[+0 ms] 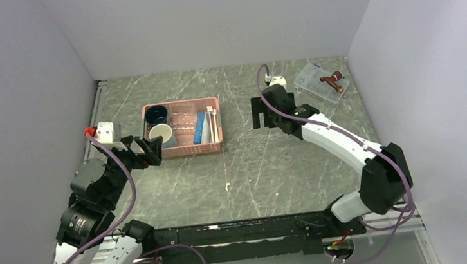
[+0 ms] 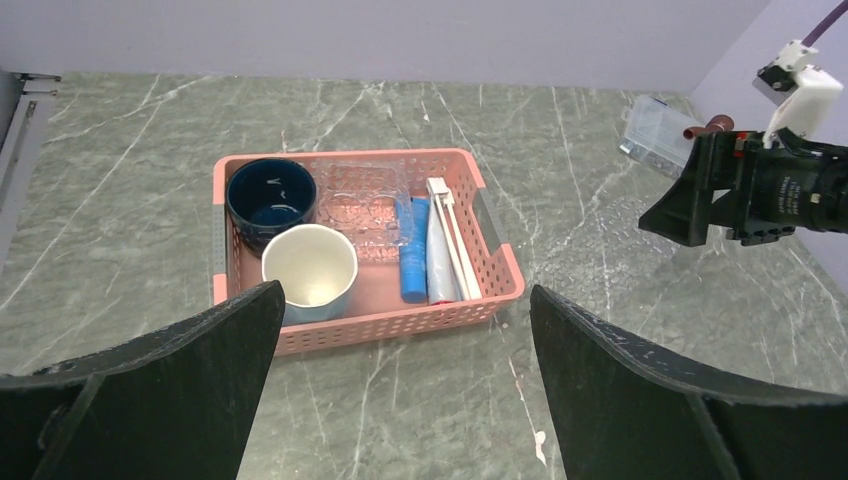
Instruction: Prepare toiletry sets of a toothbrush and toothpaste on the tray
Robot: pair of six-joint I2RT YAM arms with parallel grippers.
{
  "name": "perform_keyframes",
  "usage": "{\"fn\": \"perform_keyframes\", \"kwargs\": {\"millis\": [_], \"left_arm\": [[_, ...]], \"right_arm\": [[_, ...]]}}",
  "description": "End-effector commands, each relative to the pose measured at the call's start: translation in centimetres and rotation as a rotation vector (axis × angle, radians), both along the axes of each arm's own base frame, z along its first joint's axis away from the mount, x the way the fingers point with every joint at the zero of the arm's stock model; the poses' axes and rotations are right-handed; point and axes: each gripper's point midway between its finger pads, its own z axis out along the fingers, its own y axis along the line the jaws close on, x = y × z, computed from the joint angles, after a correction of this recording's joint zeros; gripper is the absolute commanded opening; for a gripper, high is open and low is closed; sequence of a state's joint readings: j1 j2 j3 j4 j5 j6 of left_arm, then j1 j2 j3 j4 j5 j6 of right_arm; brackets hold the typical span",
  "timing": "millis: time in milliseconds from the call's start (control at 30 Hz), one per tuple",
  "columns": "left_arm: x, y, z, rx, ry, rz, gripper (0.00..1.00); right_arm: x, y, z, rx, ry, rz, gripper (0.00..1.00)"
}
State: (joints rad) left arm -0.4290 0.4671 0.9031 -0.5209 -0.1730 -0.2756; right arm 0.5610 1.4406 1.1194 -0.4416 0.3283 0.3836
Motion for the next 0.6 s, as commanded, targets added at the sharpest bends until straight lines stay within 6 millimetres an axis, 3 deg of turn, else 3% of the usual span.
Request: {"fn": "perform_keyframes", "kwargs": {"millis": [0,233,567], "left_arm": [[0.1,0.4,0.4,-0.017,-0.018,0.023,0.99],[0.1,0.5,0.5,-0.013,-0.016,0.027,0.99],[0.2,0.2,0.4,-0.009,-0.013,0.015,0.99]], "right_arm": [[2.7,-0.2,0.7,0.041,-0.018,-0.038,0.96],[4.4,-1.5,-3.5,0.034,0.083,-0.032,0.95],[4.8,-2.6,-8.0,-0.033,0.192,0.017,0.97]]}}
